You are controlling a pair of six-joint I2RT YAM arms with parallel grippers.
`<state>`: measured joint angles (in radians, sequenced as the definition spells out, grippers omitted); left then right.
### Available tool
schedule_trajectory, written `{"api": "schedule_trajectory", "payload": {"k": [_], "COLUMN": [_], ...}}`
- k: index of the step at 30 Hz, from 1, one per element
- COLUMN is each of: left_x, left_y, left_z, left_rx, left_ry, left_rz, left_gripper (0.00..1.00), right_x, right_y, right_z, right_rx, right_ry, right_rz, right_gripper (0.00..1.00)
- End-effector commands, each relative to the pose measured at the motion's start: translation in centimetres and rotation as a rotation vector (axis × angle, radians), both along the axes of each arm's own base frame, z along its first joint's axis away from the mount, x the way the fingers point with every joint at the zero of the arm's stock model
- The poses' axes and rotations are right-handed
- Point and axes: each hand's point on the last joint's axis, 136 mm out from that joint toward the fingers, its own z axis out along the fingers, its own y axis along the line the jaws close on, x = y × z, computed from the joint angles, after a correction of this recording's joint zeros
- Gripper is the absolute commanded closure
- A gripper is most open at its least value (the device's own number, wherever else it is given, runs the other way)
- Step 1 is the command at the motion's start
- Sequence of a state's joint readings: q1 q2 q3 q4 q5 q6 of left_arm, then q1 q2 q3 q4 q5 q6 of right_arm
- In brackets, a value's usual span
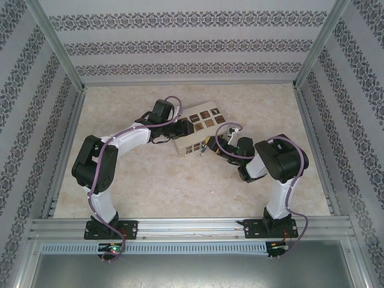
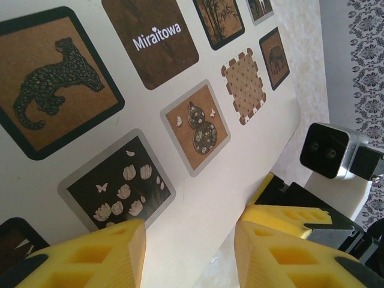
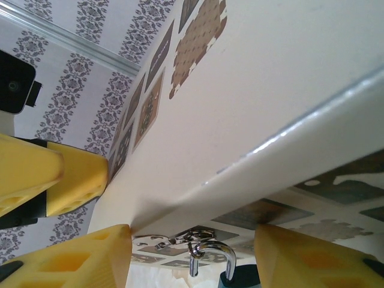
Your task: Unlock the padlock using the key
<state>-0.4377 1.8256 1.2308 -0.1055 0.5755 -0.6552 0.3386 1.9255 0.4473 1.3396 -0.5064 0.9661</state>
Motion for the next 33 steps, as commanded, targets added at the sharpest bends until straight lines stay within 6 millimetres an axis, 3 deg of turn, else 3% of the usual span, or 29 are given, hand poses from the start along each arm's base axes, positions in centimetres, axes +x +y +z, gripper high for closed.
{"api": "schedule_trajectory", "payload": {"k": [1,16,33], "left_x": [-1.7,-1.7,-2.0], "left_y": [0.1,0.0,0.0], "left_z": [-2.9,-3.3,-3.4], "left_rx": [0.048,0.049,0.043], "left_ry": [0.097,0.108,0.113], "left_rz": [-0.017,-0.020,-0.016], "left_gripper": [0.57,0.58,0.58], "right_x": [0.1,-0.5,-0.7], "right_y": [1.2,2.6,3.0], "right_z": [0.6,-1.0,-2.2], "right_rx": [0.020,0.013,-0.038], "right_ry": [-0.030,0.008,0.024], "right_rz": [0.035,0.074,0.109], "right_gripper": [0.44,0.46,0.44]}}
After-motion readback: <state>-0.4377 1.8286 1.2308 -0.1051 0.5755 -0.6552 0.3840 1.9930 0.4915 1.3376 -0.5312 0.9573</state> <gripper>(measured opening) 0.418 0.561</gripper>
